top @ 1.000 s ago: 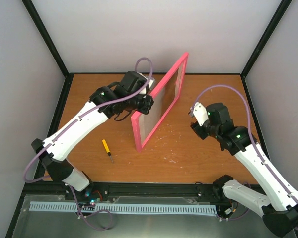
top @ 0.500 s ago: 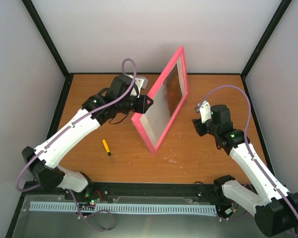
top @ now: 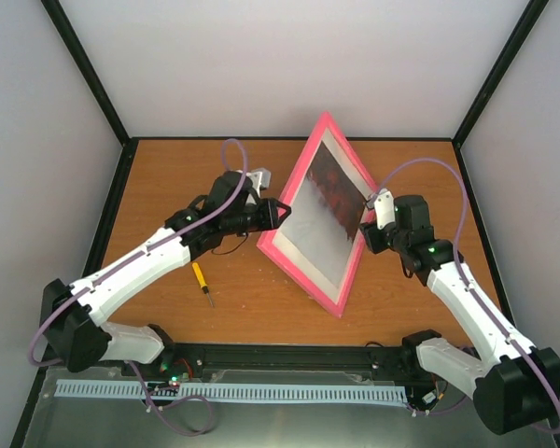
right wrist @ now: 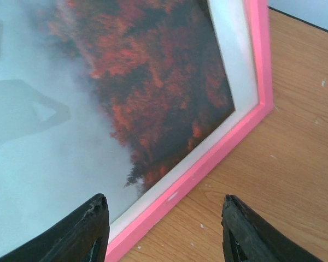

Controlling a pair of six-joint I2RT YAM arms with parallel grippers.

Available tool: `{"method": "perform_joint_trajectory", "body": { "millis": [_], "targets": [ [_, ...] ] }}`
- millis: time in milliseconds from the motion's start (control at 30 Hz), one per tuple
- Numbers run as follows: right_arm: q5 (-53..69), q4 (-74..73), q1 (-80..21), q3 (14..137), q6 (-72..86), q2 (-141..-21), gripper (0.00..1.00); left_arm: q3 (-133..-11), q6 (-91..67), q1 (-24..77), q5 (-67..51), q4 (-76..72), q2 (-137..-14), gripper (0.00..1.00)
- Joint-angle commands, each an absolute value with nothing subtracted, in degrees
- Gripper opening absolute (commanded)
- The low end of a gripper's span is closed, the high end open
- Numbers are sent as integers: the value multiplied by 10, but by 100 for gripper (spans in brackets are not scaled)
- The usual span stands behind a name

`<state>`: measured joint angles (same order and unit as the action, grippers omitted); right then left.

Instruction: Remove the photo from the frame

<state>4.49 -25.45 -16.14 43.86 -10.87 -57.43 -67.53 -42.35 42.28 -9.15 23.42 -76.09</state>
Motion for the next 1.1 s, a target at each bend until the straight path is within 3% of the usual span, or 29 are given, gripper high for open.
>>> {"method": "perform_joint_trajectory", "body": {
  "millis": [0, 233, 400, 667, 1067],
  "targets": [
    [20, -241, -133, 449, -95, -601, 56, -625, -467, 425, -48, 87, -706, 1],
    [253, -311, 20, 527, -71, -770, 63, -477, -544, 424, -19, -18, -642, 1],
    [359, -346, 51, 562, -89, -888, 63, -388, -587, 425, -1, -75, -614, 1],
    [355, -347, 51, 560, -98, -943, 64, -289, -649, 425, 17, -177, -631, 1],
    [218, -331, 51, 565, -134, -976, 62, -264, -731, 475, 38, -375, -829, 3]
  ]
}}
